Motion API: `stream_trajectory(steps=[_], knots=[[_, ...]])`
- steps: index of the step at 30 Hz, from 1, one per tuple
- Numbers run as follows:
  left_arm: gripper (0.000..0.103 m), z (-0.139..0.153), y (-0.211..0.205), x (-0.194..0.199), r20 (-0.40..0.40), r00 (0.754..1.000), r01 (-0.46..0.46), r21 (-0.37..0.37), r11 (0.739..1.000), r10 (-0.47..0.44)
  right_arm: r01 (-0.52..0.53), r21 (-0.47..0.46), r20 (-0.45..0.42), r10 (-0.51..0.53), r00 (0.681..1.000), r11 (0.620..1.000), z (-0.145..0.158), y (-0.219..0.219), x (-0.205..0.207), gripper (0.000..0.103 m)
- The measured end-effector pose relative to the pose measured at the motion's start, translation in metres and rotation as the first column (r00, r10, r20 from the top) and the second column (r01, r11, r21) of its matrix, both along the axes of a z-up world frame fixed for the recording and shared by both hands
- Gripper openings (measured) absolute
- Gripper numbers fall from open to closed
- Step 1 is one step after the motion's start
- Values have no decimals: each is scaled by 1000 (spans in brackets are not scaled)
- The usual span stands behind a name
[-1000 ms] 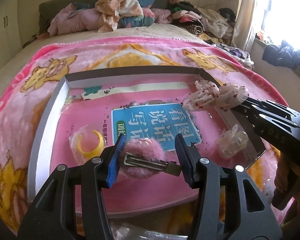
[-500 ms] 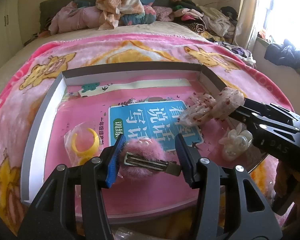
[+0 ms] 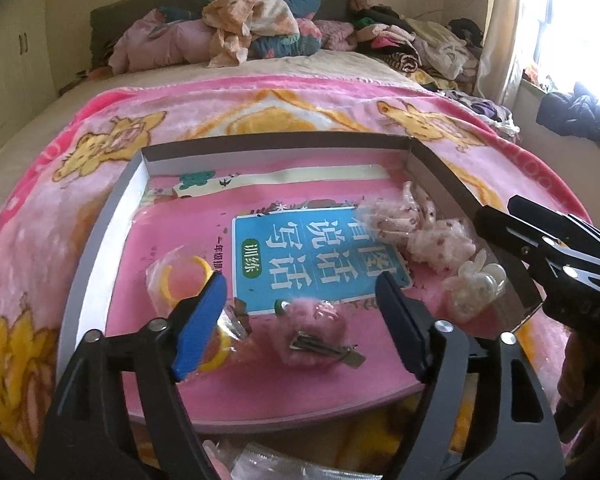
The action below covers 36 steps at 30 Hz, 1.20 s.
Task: Organize jewelry
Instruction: 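Carry the pink clip and bow into the tray and open both grippers, then withdraw both grippers from the tray toward the remaining accessories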
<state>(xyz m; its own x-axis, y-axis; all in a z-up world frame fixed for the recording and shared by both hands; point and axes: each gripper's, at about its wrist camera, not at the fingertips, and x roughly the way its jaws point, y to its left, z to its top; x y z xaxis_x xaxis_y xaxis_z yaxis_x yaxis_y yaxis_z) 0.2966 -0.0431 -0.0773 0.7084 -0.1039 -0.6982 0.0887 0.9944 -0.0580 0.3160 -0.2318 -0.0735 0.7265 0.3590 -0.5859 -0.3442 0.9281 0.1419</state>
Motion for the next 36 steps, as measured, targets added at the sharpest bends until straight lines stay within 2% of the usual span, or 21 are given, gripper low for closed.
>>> stream_trajectory(steps=[4,7,9,14,19,36], knots=[[74,3,3,-5,13,1000,-11,5,1000,11,19,-15,28,-18,999,1000,3,-4,-7,79],[80,7,4,-9,26,1000,-17,0,1000,17,31,-17,38,-30,999,999,5,-8,-12,81],[88,10,6,-13,36,999,-23,-9,1000,23,40,-17,46,-39,998,999,6,-11,-17,82],[91,17,11,-23,58,997,-42,-28,999,43,58,-22,72,-57,996,998,13,-17,-30,85],[91,22,15,-35,80,995,-50,-46,998,54,77,-22,98,-74,992,997,19,-21,-43,89],[91,36,39,-78,129,989,-60,-116,991,75,95,-3,97,-94,991,995,18,-27,-85,89]])
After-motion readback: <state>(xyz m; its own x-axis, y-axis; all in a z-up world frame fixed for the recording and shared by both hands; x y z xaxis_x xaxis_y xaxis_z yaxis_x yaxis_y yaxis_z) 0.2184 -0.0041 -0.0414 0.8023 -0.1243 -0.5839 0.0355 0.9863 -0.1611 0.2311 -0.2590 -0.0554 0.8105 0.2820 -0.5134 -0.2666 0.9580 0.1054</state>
